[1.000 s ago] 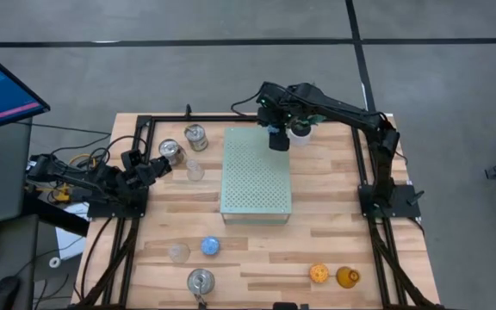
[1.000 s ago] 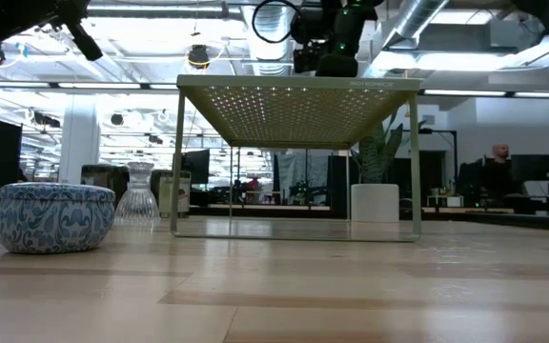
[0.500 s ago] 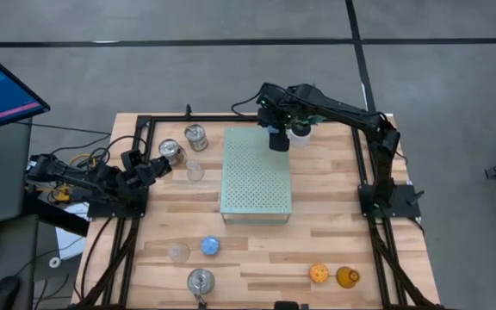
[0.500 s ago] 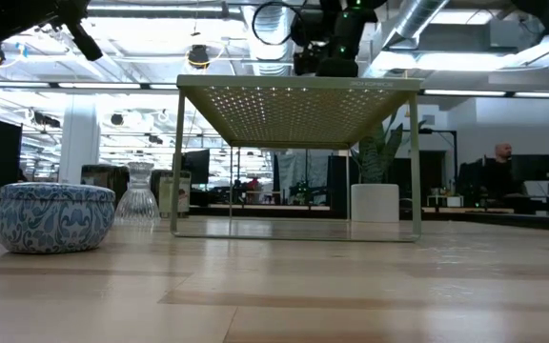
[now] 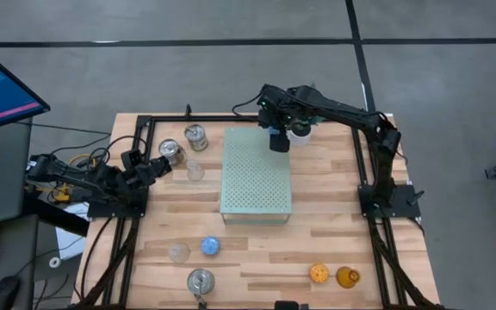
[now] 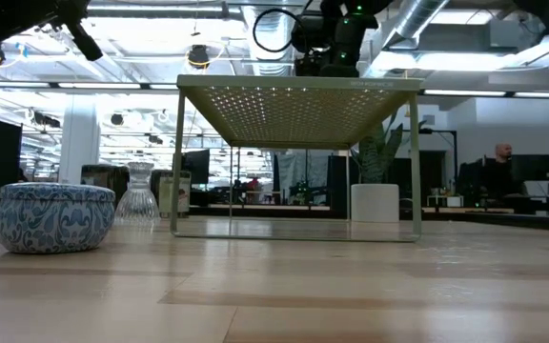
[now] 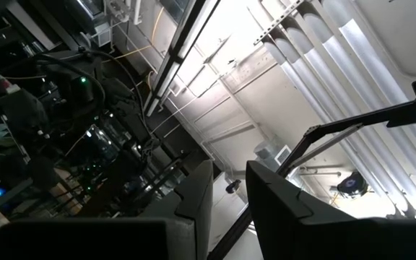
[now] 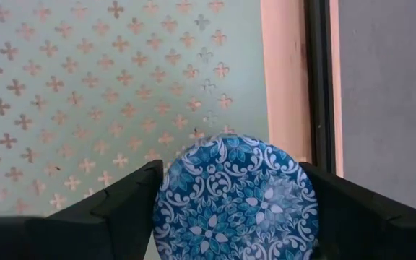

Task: Stock candles and holders on shelf
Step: Put the blue scented candle on the shelf, then put the yellow scented candle on the shelf aligned with the other scented candle

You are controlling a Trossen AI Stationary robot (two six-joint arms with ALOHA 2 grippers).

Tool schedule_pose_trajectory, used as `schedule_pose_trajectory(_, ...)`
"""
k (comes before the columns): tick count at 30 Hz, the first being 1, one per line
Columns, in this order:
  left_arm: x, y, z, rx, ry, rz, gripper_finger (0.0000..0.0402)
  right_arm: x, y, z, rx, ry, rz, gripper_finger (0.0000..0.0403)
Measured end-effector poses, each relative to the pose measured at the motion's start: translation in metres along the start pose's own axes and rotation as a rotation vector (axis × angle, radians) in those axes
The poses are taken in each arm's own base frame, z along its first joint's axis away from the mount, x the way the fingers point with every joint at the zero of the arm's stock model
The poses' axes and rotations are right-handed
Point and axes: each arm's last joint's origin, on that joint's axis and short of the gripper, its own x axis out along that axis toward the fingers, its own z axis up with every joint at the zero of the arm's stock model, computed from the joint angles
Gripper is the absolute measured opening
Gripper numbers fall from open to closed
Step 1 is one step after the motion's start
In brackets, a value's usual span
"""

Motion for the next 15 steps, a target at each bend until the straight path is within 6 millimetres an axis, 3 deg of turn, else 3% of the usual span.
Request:
schedule_pose_trajectory(8,0.000,0.000,0.000,0.023,0.000,0.000,0.0084,0.002,0.000,0.000,-0.008,0.011,0.004,0.0326)
schedule_pose_trajectory(15,0.000,0.000,0.000,0.062,0.000,0.000,0.0085,-0.013,-0.001,0.006,-0.021,-0.031,-0.015,0.0379)
